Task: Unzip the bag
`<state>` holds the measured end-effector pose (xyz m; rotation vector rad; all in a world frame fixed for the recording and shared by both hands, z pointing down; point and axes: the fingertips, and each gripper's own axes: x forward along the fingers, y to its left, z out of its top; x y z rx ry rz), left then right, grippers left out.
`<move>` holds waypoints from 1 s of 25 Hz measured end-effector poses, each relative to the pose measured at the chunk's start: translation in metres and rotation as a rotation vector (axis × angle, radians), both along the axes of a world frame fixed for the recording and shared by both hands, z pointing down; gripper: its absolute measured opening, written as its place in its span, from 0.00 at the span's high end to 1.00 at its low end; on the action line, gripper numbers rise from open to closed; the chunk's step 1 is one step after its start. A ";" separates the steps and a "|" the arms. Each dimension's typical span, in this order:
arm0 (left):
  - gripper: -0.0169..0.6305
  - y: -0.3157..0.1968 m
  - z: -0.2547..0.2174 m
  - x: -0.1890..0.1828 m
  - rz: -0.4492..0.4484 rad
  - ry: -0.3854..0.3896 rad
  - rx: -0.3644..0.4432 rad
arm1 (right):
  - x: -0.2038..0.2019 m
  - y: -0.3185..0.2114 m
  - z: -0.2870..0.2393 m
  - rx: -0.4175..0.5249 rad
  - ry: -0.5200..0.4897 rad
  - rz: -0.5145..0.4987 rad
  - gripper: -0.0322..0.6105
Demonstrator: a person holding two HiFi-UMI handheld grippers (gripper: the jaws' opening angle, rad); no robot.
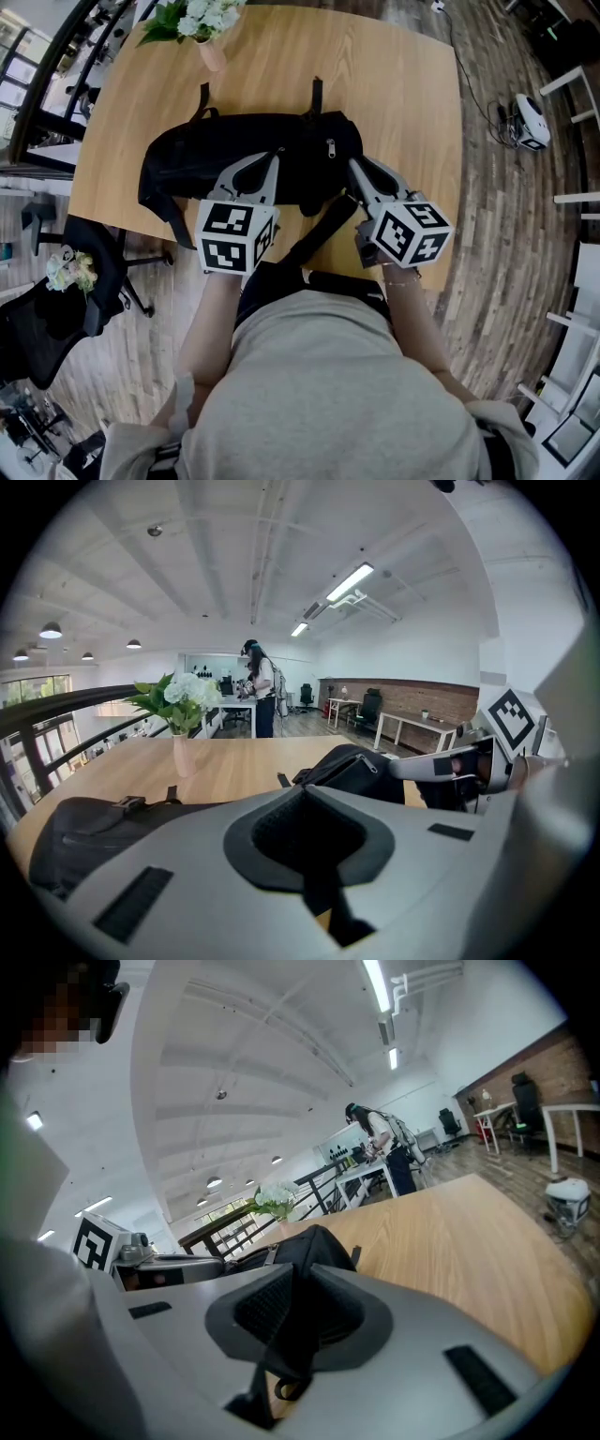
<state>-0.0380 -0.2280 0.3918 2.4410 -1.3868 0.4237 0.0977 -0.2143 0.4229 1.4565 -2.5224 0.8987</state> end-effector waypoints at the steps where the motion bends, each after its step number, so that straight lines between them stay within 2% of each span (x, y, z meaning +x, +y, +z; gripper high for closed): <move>1: 0.94 0.000 0.000 -0.005 -0.011 0.000 -0.001 | 0.001 0.000 0.000 -0.001 0.001 0.003 0.84; 19: 0.94 0.002 0.009 -0.097 -0.205 -0.008 -0.013 | 0.005 -0.008 0.000 -0.008 0.037 0.048 0.84; 25: 0.94 0.003 0.010 -0.104 -0.217 -0.010 -0.012 | 0.001 -0.007 -0.001 0.003 0.043 0.041 0.84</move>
